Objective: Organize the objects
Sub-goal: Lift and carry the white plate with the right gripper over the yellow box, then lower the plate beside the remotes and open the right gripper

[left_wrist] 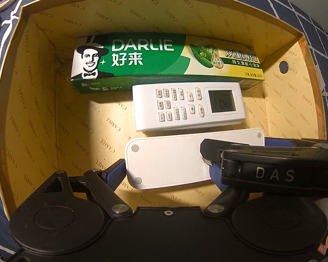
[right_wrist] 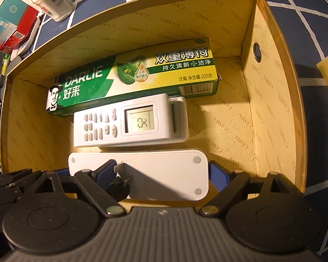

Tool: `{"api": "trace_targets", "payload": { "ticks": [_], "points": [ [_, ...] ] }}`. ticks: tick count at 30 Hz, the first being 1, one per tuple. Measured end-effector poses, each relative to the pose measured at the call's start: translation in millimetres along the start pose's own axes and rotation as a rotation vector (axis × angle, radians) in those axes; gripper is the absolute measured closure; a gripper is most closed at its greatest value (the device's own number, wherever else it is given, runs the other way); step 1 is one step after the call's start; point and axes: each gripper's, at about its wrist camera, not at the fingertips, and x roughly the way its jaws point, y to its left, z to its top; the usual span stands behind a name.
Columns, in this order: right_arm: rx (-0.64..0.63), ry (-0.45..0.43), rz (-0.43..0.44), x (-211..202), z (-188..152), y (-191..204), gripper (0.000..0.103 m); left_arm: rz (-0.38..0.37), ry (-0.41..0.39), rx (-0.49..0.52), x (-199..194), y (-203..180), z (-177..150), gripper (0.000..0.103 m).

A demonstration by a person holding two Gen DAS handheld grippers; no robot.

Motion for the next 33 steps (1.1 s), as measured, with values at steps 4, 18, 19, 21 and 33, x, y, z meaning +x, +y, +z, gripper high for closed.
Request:
{"api": "trace_targets", "payload": {
  "ticks": [4, 18, 19, 21, 33],
  "points": [
    [0.002, 0.003, -0.002, 2, 3, -1, 0.014, -0.003, 0.003, 0.001, 2, 0, 3, 0.022],
    [0.009, 0.024, -0.012, 8, 12, -2, 0.014, -0.015, 0.015, -0.014, -2, 9, -2, 0.022],
    [0.01, 0.025, -0.012, 8, 12, -2, 0.014, -0.015, 0.015, -0.015, -3, 12, -1, 0.021],
    [0.021, 0.028, -0.009, 7, 14, -3, 0.014, -0.011, 0.01, -0.016, -5, 12, 1, 0.021],
    [-0.021, -0.033, -0.012, -21, 11, 1, 0.013, 0.001, -0.052, -0.054, -25, 6, -13, 0.019]
  ]
}}
